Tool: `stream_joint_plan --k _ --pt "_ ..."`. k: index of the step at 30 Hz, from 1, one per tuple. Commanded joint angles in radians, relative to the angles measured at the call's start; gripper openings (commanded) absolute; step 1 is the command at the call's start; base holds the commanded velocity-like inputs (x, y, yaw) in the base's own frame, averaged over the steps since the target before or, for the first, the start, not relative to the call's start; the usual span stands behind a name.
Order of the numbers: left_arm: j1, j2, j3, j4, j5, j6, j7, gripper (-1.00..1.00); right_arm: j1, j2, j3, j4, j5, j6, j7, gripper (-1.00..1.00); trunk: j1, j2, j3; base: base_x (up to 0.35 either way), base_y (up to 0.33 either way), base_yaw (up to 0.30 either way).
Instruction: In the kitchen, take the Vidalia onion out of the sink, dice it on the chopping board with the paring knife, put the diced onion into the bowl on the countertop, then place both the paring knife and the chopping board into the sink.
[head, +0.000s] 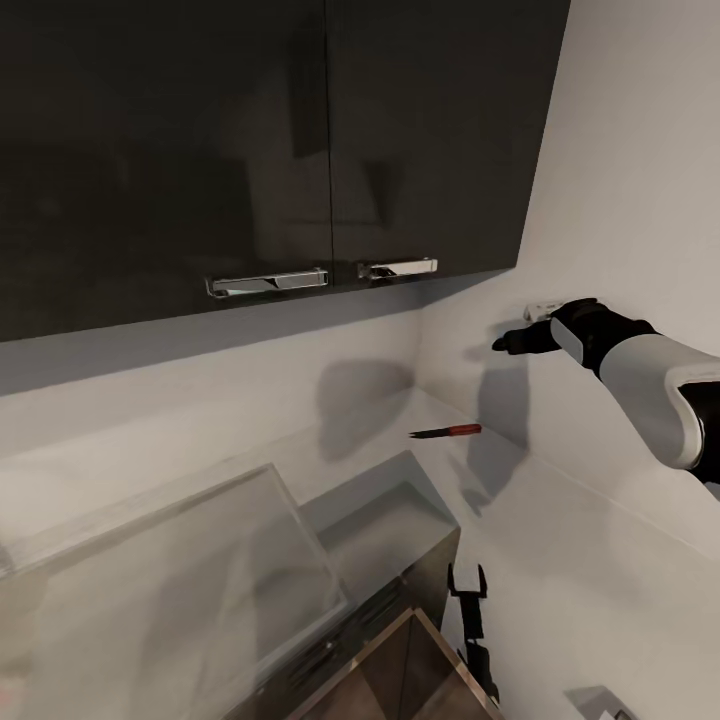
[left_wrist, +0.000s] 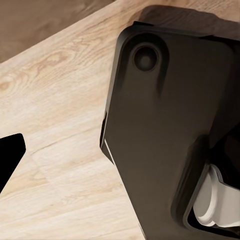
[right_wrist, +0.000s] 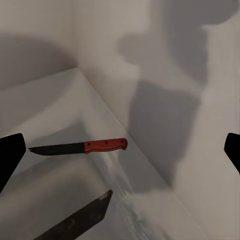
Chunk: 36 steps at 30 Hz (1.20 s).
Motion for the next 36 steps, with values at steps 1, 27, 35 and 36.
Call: stream_joint_plan --k 1,27,35,36 --pt "-0.002 -0.001 -0.005 0.004 0.007 -0.007 0.001 1.00 -0.001 -0.001 0.006 -0.003 0.007 0.004 0.009 1.00 0.001 -0.002 -0.002 0.000 0.000 0.000" --pt "-0.002 0.000 -0.004 0.006 0.009 0.000 0.005 1.00 0.140 -0.006 0.005 -0.003 0.003 -0.117 0.026 1.00 0.001 -0.002 -0.002 0.000 0.000 0.000" --pt "-0.002 -0.001 -0.002 0.005 0.010 -0.001 0.006 1.00 0.145 -0.010 0.006 -0.002 0.006 -0.122 0.026 1.00 0.001 -0.002 -0.002 0.000 0.000 0.000" --pt "-0.001 -0.001 -0.002 0.005 0.010 -0.001 0.006 1.00 0.146 -0.010 0.006 -0.002 0.006 -0.122 0.026 1.00 0.001 -0.002 -0.002 0.000 0.000 0.000"
